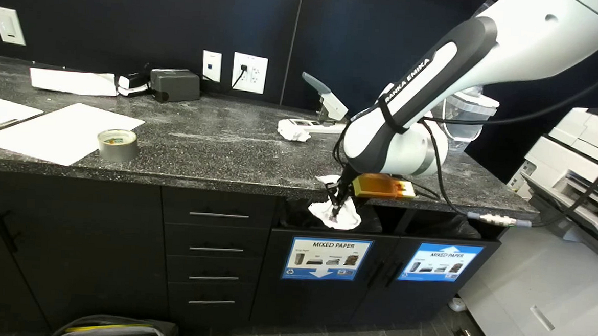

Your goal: Put the tissues inside the rubbish bin.

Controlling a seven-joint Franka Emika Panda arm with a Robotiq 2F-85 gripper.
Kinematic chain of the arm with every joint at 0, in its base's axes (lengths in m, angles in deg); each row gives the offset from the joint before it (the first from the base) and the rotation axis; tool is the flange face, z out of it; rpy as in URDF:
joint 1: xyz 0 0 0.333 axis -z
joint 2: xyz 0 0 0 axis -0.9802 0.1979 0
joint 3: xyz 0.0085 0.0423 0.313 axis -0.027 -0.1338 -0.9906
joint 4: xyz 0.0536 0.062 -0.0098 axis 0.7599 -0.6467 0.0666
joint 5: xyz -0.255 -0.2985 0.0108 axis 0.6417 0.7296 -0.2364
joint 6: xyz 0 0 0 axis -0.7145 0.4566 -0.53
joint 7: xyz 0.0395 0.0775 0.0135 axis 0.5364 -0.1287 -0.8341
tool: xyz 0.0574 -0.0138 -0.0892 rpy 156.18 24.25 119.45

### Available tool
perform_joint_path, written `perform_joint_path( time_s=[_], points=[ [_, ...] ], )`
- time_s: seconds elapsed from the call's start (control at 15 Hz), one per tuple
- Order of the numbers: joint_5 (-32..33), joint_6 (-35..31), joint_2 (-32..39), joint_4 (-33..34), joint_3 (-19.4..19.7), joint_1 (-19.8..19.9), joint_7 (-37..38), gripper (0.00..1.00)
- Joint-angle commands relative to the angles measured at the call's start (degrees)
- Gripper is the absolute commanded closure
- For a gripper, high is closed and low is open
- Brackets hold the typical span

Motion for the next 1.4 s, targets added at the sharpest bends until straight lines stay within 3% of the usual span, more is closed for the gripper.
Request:
perform_joint_path(
  time_s=[0.0, 0.4, 0.87, 1.13, 1.33],
  points=[
    [-0.4, -6.5, -1.3, -5.5, 0.6, 0.4, 0.0, 0.91],
    [-1.5, -13.3, 4.3, -7.1, -2.1, 6.4, -3.4, 0.90],
    [0.9, -22.6, 16.4, -6.1, -7.2, 18.4, -7.3, 0.89],
    [5.8, -31.4, 24.4, -4.2, -6.3, 21.9, -8.3, 0.91],
    [10.0, -40.8, 29.8, -2.6, -4.4, 22.2, -8.3, 0.90]
  ],
)
